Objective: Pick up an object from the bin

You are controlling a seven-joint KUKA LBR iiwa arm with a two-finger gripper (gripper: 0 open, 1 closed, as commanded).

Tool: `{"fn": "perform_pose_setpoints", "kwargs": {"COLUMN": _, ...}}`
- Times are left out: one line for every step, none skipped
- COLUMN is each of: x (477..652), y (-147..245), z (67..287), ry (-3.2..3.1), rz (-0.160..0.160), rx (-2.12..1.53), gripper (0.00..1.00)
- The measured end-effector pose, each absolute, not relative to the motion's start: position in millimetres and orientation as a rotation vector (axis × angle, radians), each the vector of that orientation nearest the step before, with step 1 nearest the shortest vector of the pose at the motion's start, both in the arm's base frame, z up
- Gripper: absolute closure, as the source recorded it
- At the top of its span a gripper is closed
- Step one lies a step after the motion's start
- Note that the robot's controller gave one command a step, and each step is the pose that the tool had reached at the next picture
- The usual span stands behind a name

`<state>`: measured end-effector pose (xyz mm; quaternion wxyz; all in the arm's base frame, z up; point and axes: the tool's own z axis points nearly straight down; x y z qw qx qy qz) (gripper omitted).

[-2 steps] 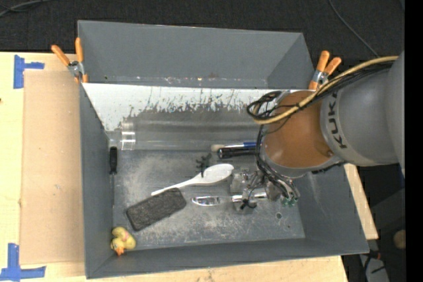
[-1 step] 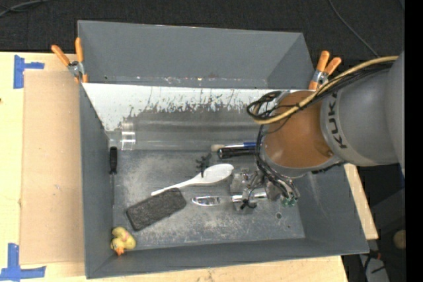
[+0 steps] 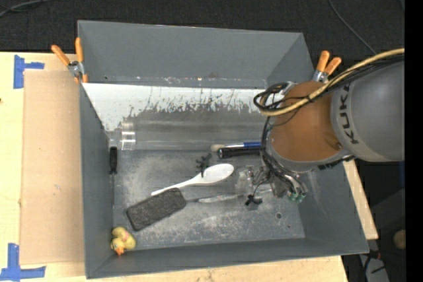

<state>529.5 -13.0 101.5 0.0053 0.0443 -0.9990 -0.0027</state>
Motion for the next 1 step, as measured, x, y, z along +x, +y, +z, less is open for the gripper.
{"fn": "perform_pose_setpoints", "kwargs": {"x": 532.8, "y": -13.1, "z": 134.8, "ry": -3.14, "rz": -0.007, "rx": 0.142, "gripper": 1.0}}
